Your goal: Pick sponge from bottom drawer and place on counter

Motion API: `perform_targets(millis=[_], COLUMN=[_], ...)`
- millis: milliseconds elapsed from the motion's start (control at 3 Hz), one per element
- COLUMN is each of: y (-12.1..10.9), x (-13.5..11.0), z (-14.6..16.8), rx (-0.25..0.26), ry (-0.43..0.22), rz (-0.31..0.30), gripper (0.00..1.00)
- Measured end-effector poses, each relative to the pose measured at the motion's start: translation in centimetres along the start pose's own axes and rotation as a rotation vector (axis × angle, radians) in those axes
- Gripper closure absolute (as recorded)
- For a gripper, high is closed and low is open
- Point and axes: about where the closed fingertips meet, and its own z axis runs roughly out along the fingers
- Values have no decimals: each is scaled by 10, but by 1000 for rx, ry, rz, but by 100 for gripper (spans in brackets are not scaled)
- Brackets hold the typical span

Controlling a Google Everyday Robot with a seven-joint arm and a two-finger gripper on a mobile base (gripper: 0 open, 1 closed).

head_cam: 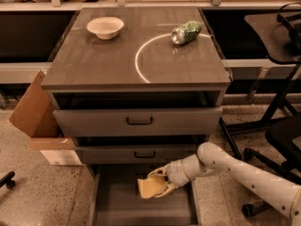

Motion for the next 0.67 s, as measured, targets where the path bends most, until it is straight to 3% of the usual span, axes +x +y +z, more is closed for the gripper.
perform_targets(millis=[667], y=[7], x=[-17], z=[-4], rx=[-74], ry=[-17], rz=[-16], gripper=[100])
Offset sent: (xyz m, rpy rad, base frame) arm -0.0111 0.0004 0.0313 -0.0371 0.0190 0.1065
